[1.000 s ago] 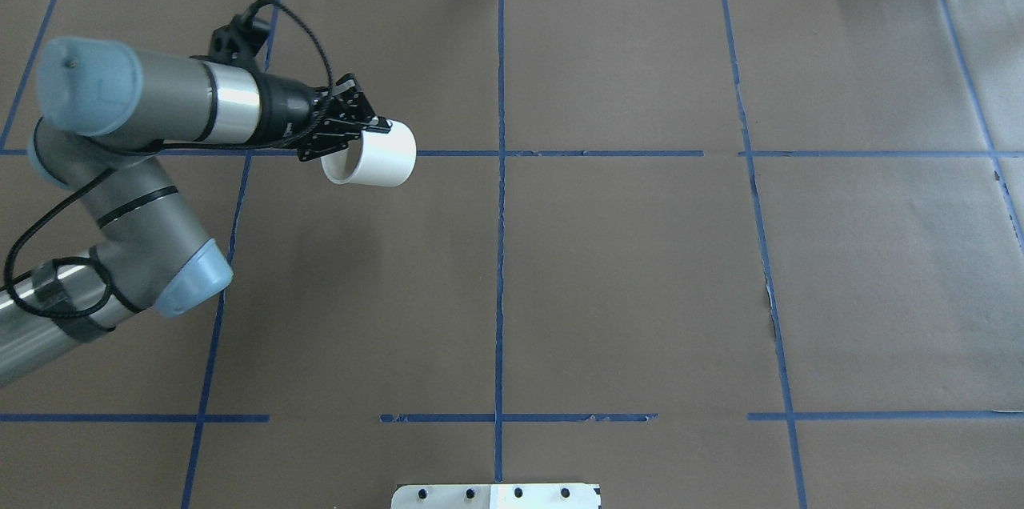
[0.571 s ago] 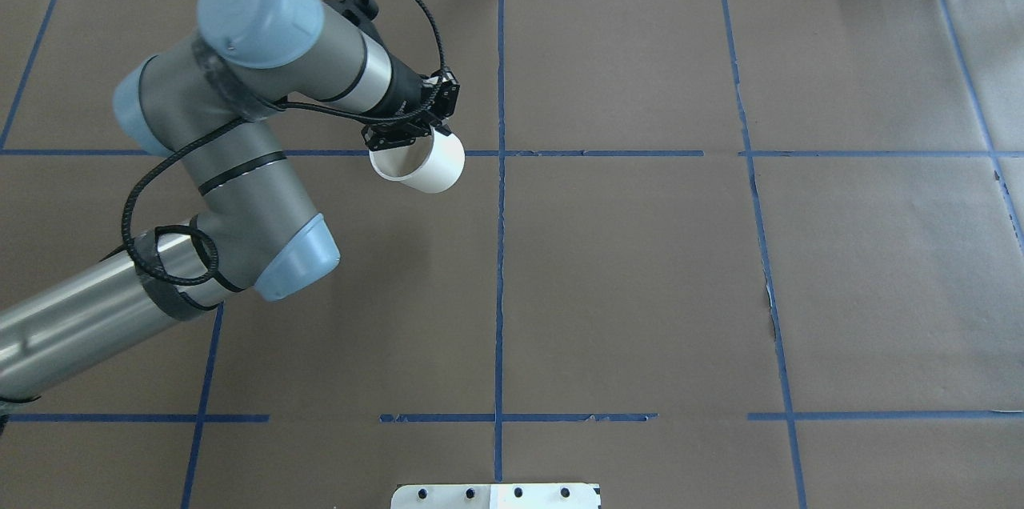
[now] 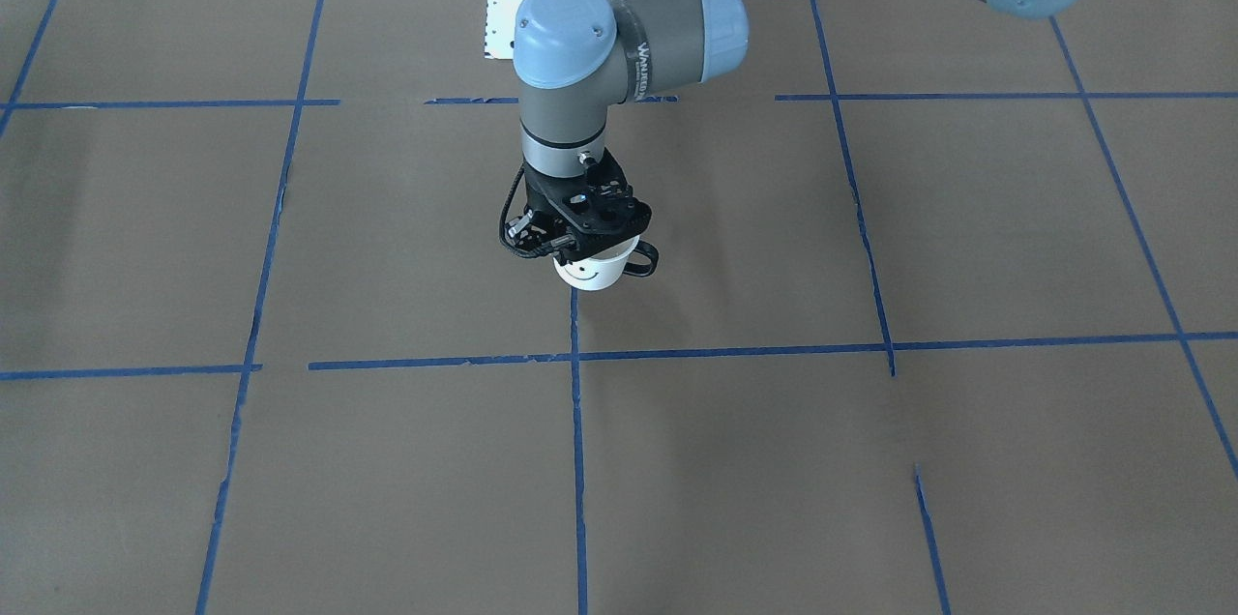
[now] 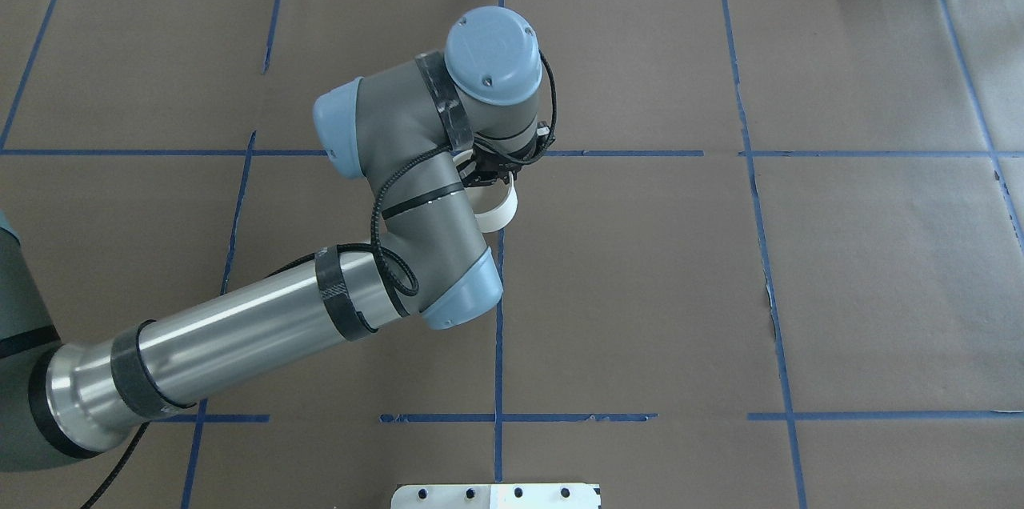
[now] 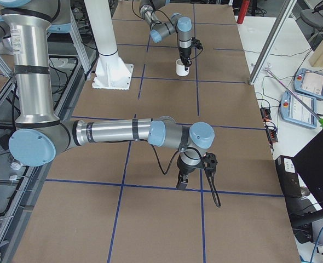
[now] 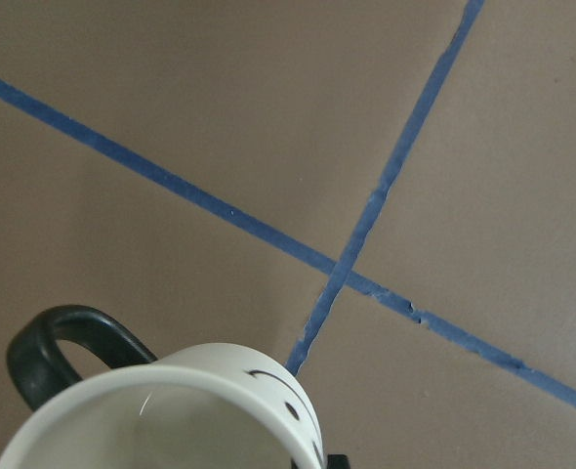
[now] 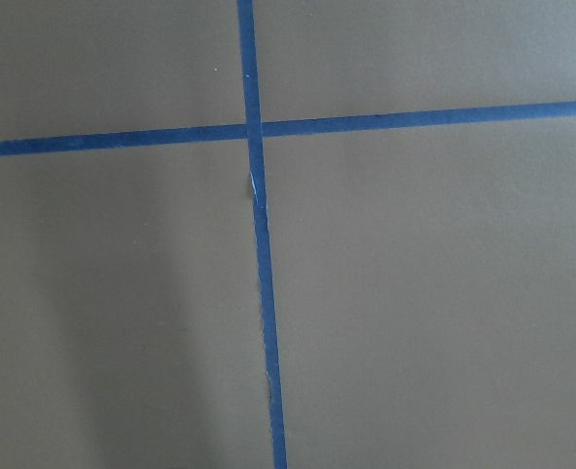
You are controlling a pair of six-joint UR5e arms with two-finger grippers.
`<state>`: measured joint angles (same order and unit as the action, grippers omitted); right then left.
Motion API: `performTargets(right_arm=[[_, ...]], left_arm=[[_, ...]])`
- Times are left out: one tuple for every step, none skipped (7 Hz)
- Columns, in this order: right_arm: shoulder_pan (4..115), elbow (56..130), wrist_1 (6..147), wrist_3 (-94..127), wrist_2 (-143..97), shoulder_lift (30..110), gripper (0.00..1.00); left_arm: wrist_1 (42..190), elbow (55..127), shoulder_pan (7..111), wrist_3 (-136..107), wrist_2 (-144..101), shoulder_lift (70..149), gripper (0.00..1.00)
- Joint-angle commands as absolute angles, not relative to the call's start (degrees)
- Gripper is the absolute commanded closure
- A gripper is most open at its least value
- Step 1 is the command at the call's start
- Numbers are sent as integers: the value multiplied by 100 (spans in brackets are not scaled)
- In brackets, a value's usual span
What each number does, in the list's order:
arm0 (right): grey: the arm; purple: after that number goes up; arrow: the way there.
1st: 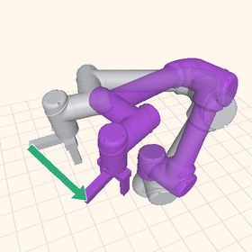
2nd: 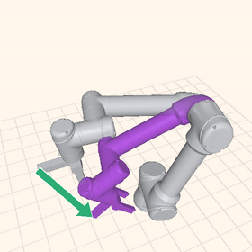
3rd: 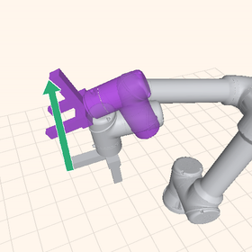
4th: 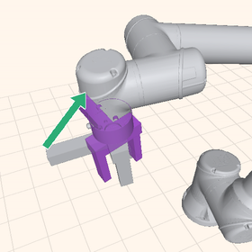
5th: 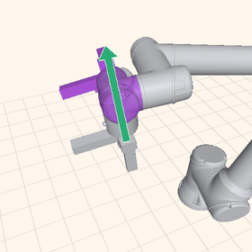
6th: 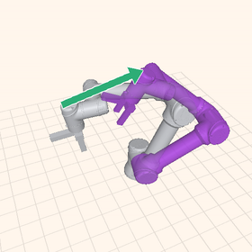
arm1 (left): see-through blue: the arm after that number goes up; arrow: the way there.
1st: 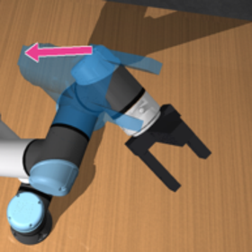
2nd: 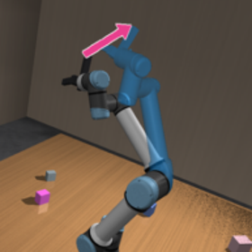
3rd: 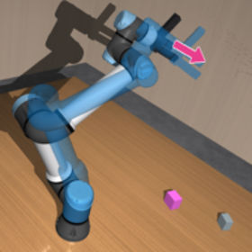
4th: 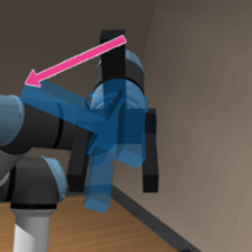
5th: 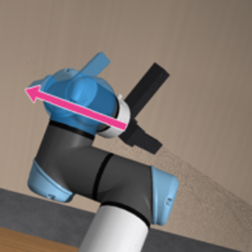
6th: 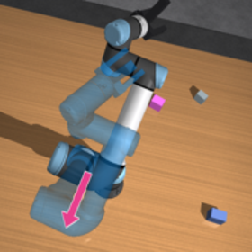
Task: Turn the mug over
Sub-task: 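Rotate the mug upright with the left gripper and lower it onto the table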
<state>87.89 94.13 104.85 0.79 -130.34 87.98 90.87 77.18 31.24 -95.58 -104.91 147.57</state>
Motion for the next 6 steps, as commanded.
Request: performTargets(right_arm=[[8789, 9413, 10485, 79, -13034, 8798, 0], [8789, 9413, 10485, 79, -13034, 8798, 0], [8789, 9413, 10485, 79, -13034, 8798, 0], [8789, 9413, 10485, 79, -13034, 8798, 0], [8789, 9413, 10485, 79, -13034, 8798, 0], [8789, 9413, 10485, 79, -13034, 8798, 0]], left_arm=[[9062, 7533, 2831, -9571, -10232, 14748, 70], [9070, 7541, 2752, -9615, -10135, 14731, 35], [9062, 7628, 2742, -9633, -10151, 14730, 0], [9053, 8047, 2760, -9555, -10151, 14574, 0], [8809, 8669, 2934, -9293, -10169, 14372, 0], [8363, 9336, 3144, -8820, -10204, 14170, 0]])
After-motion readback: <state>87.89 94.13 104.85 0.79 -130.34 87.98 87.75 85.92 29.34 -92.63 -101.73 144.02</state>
